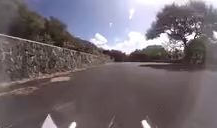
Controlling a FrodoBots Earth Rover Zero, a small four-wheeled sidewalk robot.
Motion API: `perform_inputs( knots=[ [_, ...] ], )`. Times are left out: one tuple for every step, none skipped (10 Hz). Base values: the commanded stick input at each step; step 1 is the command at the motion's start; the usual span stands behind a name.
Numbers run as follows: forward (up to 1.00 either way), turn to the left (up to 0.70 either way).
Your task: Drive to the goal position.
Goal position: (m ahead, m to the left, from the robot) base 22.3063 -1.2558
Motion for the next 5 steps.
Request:
perform_inputs(
  knots=[
    [0.5, 0.0],
    [0.5, 0.0],
    [0.5, 0.0],
    [0.5, 0.0],
    [0.5, 0.0]
  ],
)
